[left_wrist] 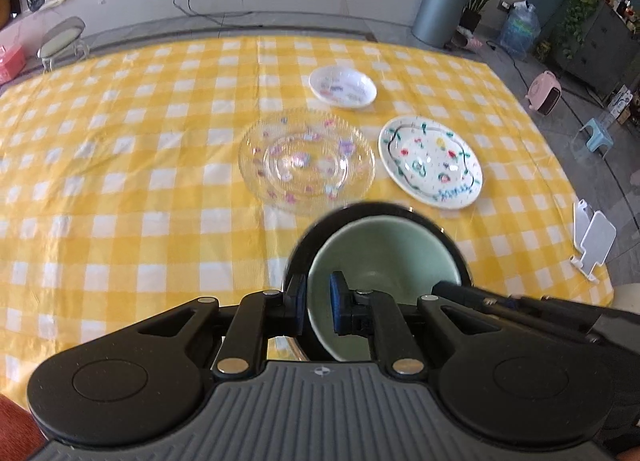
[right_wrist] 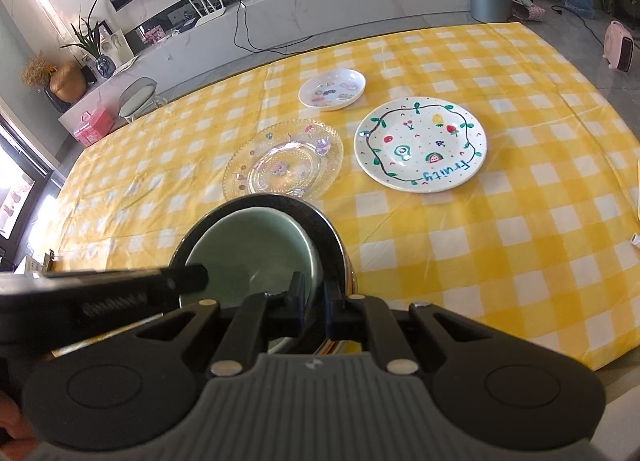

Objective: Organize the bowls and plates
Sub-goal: 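Carry the pale green bowl with the left tool over the stacked steel bowls, then lower the green bowl into the steel bowls and open the left tool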

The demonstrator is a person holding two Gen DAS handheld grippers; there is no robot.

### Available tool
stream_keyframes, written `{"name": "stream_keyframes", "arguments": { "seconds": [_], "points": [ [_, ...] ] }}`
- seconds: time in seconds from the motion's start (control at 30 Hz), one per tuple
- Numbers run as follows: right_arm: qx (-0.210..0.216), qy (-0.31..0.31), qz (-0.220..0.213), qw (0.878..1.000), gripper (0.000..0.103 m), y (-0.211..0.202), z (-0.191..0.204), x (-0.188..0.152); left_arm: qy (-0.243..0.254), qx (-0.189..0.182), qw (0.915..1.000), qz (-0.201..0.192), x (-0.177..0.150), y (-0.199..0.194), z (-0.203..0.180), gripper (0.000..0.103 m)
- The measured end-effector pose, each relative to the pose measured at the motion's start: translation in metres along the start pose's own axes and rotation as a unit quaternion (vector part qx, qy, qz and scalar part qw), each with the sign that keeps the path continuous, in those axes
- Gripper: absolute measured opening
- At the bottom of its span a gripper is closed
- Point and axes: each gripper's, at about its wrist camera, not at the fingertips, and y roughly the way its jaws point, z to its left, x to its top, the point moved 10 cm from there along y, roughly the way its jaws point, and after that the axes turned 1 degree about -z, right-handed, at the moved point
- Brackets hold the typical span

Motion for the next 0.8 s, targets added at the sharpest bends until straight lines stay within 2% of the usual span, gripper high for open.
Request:
{"name": "stream_keyframes", "arguments": {
  "seconds": [0.23, 0.47, 0.67, 0.8],
  "points": [
    [-0.003, -0.006, -0.003, 1.0, 0.007, -0.002, 0.0, 0.0, -0.002, -0.009, 0.9999, -0.01, 0.006, -0.004, -0.004, 0.014],
    [-0.01, -0.028, -0.042, 0.999, 0.007, -0.02, 0.004, 0.013, -0.018, -0.022, 0.9993, -0.025, 0.006, -0.011, -0.003, 0.014],
    [-0.017, -0.052, -0.071, 0.996, 0.011, -0.035, 0.003, 0.02, -0.011, -0.038, 0.9977, -0.055, 0.008, -0.024, -0.012, 0.018],
    [-0.017, -0.055, -0.083, 0.995, 0.022, -0.046, -0.006, 0.026, -0.004, -0.044, 0.9969, -0.065, 0.01, -0.026, -0.019, 0.02]
  ]
}}
